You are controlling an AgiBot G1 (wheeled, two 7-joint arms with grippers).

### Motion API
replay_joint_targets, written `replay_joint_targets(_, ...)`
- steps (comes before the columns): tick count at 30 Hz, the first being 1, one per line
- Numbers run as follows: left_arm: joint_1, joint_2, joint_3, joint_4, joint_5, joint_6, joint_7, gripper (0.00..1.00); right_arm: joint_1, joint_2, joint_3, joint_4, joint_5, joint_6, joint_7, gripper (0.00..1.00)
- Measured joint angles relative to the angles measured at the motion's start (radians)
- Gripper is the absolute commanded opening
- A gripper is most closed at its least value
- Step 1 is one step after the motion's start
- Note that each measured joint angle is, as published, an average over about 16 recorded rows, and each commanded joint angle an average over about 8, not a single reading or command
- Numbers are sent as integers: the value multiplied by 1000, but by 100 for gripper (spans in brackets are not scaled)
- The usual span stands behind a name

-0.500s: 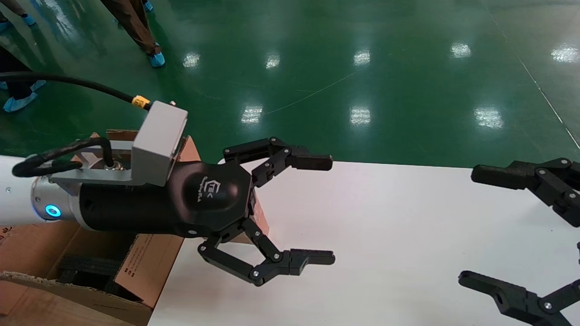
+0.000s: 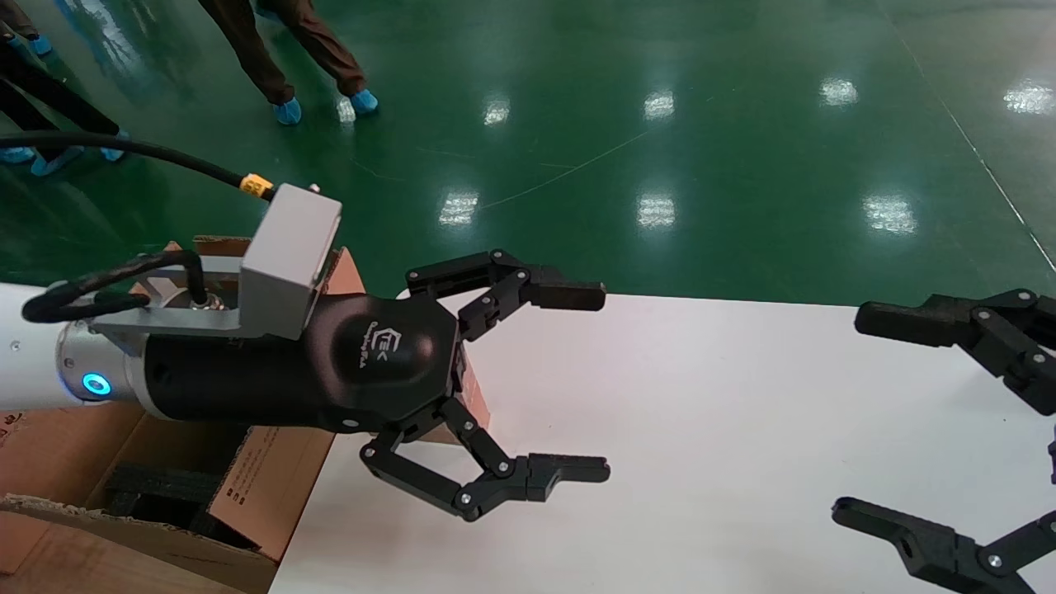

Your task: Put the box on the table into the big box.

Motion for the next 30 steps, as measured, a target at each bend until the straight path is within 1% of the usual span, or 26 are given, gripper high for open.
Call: replay_joint_targets(30, 0, 1, 6, 7, 12, -1, 3, 100, 1, 0, -2, -1, 0, 0, -1, 100)
